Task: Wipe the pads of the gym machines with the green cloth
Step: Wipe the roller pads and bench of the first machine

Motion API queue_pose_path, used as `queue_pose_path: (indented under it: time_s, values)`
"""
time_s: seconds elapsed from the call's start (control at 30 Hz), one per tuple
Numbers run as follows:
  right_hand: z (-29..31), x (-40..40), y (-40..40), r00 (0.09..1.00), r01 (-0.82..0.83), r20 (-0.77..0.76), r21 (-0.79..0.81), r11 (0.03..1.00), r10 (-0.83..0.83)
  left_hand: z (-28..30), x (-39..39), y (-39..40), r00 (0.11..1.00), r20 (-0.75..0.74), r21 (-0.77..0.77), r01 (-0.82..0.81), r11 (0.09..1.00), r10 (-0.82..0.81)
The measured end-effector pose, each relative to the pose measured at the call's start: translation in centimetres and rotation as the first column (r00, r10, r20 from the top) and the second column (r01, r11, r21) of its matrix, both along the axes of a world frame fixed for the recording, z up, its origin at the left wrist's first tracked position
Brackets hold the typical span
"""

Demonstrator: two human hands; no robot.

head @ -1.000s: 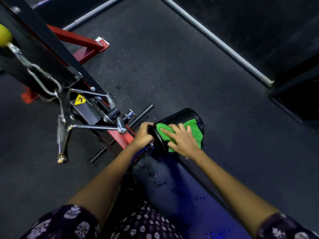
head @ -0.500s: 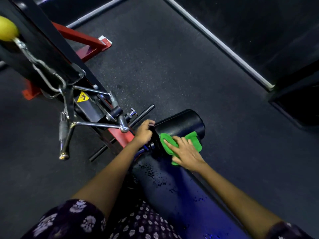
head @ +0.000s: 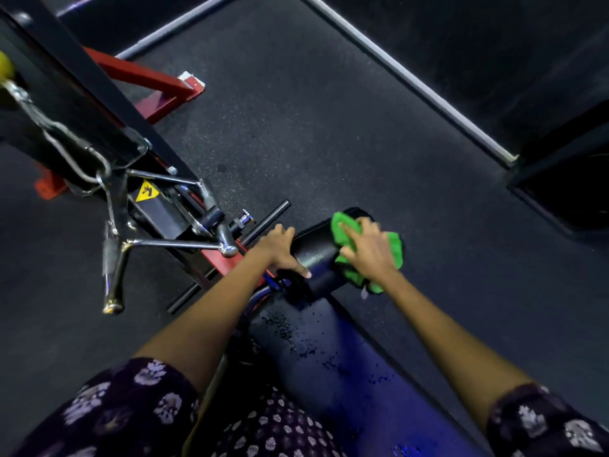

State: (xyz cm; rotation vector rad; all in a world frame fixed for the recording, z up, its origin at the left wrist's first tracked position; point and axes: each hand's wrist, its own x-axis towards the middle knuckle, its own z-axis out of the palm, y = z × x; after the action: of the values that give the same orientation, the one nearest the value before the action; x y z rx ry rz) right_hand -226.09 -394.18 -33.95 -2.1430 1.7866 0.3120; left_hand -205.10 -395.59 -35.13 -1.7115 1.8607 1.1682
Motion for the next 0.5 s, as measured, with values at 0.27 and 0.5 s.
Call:
queue_pose_path:
  time_s: [0.27,0.5]
  values:
    - [-1.7,-0.5,0.9,0.998,0.053,-0.047,0.100,0.994,-0.049,-0.9,-0.2,1.4,0.985,-0.063,0.023,-0.162,0.986,0.163]
    - [-1.8,1.9,-1.2,0.987,0.162,0.045,-0.125,0.979,-0.157,-1.2,-0.6,1.9,0.985,-0.040,0.040,-0.165,0.986,0.166]
